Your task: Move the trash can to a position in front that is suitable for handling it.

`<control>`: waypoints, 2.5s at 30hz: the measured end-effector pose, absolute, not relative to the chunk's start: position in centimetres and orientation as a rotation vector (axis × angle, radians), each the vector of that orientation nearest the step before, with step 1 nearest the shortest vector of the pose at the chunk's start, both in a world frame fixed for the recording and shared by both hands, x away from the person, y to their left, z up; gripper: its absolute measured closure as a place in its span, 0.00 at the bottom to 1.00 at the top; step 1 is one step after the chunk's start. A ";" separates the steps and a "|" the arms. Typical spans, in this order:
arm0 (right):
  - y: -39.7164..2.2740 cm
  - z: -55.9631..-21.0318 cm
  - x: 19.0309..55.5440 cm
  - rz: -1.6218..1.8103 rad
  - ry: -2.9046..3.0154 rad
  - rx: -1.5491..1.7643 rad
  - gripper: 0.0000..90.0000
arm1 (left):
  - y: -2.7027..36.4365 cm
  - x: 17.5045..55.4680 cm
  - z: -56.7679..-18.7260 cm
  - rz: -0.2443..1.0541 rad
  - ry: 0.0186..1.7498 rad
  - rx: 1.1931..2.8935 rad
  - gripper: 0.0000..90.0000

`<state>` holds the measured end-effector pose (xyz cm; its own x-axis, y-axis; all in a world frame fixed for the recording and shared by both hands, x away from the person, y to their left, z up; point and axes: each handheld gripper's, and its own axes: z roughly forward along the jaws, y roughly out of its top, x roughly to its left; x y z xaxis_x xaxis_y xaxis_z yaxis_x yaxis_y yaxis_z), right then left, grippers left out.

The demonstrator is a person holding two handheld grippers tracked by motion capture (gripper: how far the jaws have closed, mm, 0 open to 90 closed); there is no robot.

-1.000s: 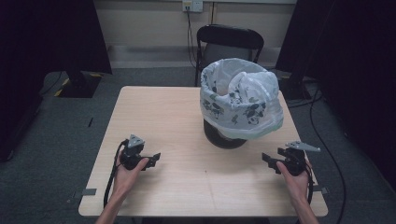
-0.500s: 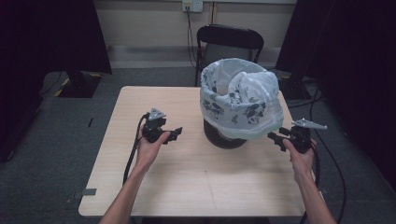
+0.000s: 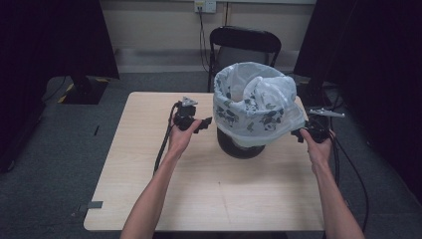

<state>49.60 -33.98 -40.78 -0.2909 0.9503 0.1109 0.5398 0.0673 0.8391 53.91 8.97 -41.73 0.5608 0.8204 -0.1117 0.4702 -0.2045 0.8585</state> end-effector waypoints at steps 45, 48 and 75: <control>-27.2 -41.3 46.1 1.388 1.925 1.367 0.63 | 11.3 49.5 -41.6 0.422 1.039 1.837 0.72; -26.7 -41.3 45.3 1.386 1.937 1.352 0.65 | 11.8 48.3 -41.5 0.437 1.032 1.846 0.74; -23.7 -41.4 40.3 1.393 2.032 1.225 0.66 | 16.2 39.6 -42.0 0.410 0.962 1.820 0.71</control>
